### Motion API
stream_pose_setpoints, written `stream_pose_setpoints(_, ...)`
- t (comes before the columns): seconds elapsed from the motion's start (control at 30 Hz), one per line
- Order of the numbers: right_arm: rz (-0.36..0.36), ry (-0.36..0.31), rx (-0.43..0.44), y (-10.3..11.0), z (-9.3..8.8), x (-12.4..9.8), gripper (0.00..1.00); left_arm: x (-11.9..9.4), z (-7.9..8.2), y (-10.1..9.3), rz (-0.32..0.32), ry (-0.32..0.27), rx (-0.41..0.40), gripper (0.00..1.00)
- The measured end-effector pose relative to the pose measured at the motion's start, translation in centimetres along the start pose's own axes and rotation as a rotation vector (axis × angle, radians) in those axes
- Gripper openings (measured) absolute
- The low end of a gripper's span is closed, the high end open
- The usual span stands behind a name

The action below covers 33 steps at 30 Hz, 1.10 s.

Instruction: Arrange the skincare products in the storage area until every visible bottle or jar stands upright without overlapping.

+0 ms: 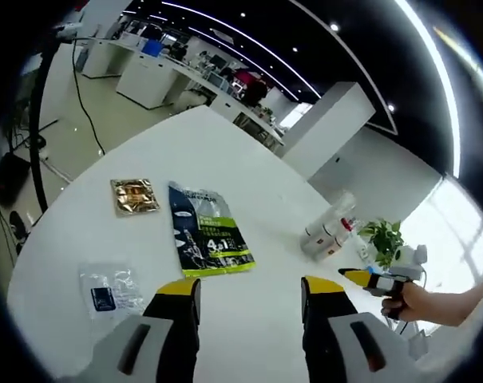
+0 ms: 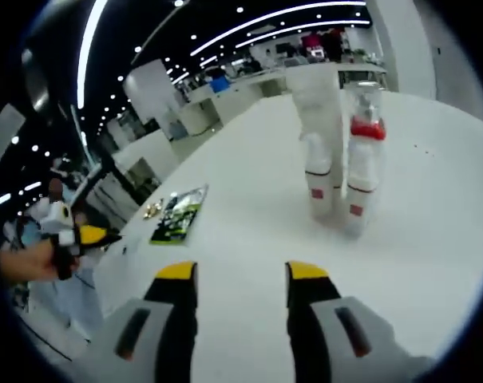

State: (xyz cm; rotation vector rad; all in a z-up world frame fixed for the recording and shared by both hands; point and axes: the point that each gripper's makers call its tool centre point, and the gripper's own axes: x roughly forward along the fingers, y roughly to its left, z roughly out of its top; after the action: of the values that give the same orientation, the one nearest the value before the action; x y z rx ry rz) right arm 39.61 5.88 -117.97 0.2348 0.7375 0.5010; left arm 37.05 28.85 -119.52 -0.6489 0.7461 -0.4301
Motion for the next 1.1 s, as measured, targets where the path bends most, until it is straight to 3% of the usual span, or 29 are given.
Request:
stream_pose_setpoints(0.27,0.078,0.052,-0.018,4.4,0.7,5.2,0.42,2.1,1.5,2.6,0.024,0.011,-0.025,0.52)
stream_pose_setpoints(0.33,0.109,0.08,-0.041,5.8,0.9,7.4,0.42,2.5,2.0,3.2,0.028,0.01,-0.033,0.52)
stream_pose_setpoints(0.67,0.153,0.153,0.003,8.2,1.0,13.8,0.42,4.4,2.2,4.5,0.022,0.057,-0.055,0.51)
stream_pose_setpoints(1.1,0.192,0.239,0.056,9.2,-0.9,16.7,0.34,5.5,2.3,4.4,-0.044,0.109,-0.097,0.38)
